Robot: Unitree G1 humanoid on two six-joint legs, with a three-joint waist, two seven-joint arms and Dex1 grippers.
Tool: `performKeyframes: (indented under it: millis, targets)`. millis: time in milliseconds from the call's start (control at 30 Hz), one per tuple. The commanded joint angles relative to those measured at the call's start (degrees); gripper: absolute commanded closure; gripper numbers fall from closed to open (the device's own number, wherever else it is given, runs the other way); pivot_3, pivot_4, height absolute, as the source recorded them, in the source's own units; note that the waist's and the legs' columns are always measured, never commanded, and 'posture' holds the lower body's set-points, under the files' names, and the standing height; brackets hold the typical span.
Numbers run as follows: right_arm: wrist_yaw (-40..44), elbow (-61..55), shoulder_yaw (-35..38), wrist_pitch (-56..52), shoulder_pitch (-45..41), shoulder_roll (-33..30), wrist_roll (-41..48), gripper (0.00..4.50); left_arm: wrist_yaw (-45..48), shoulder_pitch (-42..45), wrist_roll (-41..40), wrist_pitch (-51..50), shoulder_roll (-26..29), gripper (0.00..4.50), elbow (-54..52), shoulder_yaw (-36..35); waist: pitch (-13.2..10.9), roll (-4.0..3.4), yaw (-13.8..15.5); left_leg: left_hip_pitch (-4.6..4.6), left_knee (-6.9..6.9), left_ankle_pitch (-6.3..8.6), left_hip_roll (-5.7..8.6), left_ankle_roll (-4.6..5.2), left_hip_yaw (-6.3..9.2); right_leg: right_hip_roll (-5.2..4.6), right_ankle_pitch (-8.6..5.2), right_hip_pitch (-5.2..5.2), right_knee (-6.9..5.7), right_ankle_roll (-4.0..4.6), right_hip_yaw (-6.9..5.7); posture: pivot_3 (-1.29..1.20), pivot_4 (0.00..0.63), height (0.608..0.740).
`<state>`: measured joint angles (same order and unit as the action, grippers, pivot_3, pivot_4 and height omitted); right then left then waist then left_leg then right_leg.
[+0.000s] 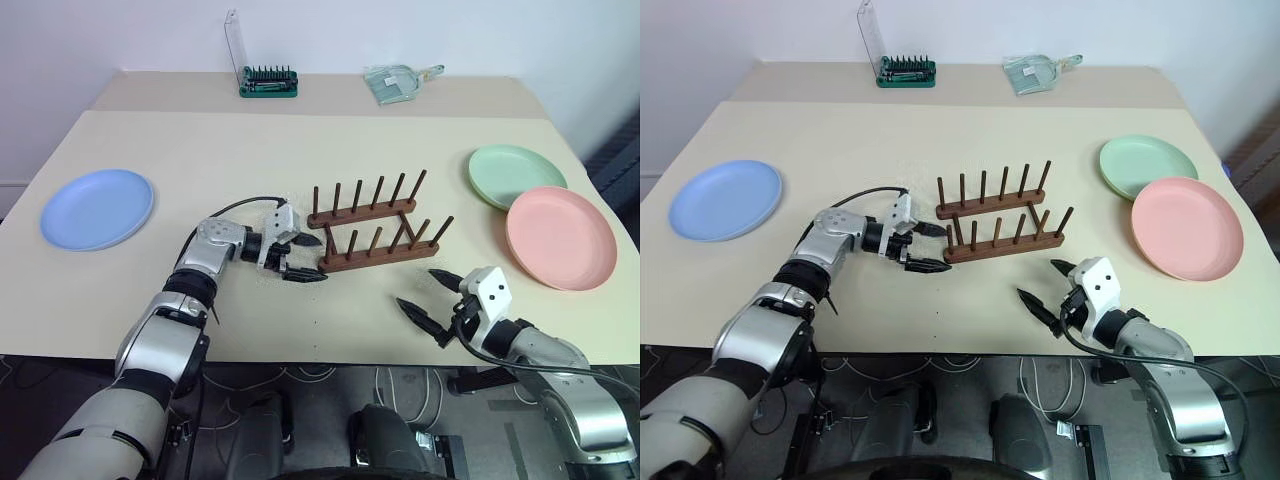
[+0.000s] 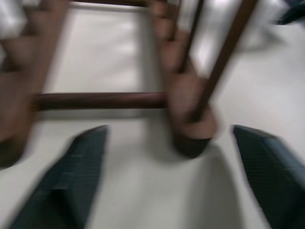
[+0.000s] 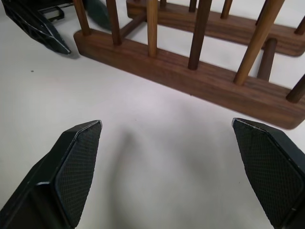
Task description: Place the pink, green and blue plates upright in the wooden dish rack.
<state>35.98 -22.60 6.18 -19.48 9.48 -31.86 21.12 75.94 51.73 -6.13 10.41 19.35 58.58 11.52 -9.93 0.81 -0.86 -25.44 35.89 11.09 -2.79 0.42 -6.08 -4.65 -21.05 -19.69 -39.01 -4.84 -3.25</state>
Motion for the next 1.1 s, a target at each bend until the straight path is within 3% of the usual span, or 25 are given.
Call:
performKeyframes:
  millis: [33,133,333,367,533,733,1100]
  targets:
    - [-0.65,-2.27,1.62,0.44,0.64,-0.4,-0.36,0.25,-1.43,-3.6,-1.6,-2.85,2.88,0.01,-3.88,-3.85,0.0,0.0,-0.11,0.0,0.0,0.0,0.0,0.0,0.0,0.0,0.0,0.0,0.0,0.0,0.01,0.0,0.15,0.732]
    - [-0.6,-1.35,1.17,0.06,0.43,-0.74,-0.79,1.34,1.58,-12.2,-3.95,-6.87,6.31,1.0,-14.96,-4.85,0.02,-0.03,-0.38,0.03,-0.01,0.0,-0.02,0.0,0.0,-0.01,0.0,0.01,-0.01,0.0,0.02,0.0,0.15,0.732]
    - [-0.76,2.26,0.82,0.11,-3.16,-1.7,-3.05,4.41,1.56,-24.58,-7.66,-17.45,8.19,4.03,-38.47,-2.93,0.05,-0.07,0.02,0.11,0.03,0.02,-0.03,0.02,0.03,-0.08,0.0,0.14,-0.03,0.01,0.06,0.0,0.15,0.732]
    - [-1.0,3.18,0.54,0.27,-3.61,-1.85,-3.98,4.5,0.43,-25.63,-7.43,-18.7,7.95,4.45,-41.34,-2.44,0.05,-0.07,0.15,0.11,0.05,0.04,-0.01,0.05,0.03,-0.11,0.0,0.16,-0.03,0.01,0.06,0.0,0.15,0.732]
    - [-4.15,9.19,-1.41,0.08,-7.34,-1.56,-9.73,4.5,-6.98,-26.87,-3.93,-23.26,3.82,4.45,-48.78,2.42,0.05,-0.07,0.29,0.08,0.07,0.07,0.05,0.1,0.03,-0.15,0.0,0.17,0.02,0.0,0.04,0.0,0.15,0.732]
    - [-6.99,14.7,-4.36,1.86,-10.91,-0.88,-15.7,4.5,-21.2,-23.16,2.51,-20.04,-2.21,4.45,-41.62,3.0,0.07,-0.06,-0.08,0.12,0.12,0.06,0.01,0.08,0.03,-0.05,0.01,0.18,-0.04,-0.01,0.04,0.0,0.15,0.732]
    - [-9.63,22.81,-5.88,5.42,-18.38,1.5,-18.88,4.5,-30.41,-19.68,2.43,-15.34,-4.25,4.45,-32.49,-0.38,0.12,-0.07,-0.13,0.23,0.15,0.04,-0.01,0.05,0.03,-0.04,0.01,0.29,-0.08,-0.01,0.03,0.0,0.15,0.732]
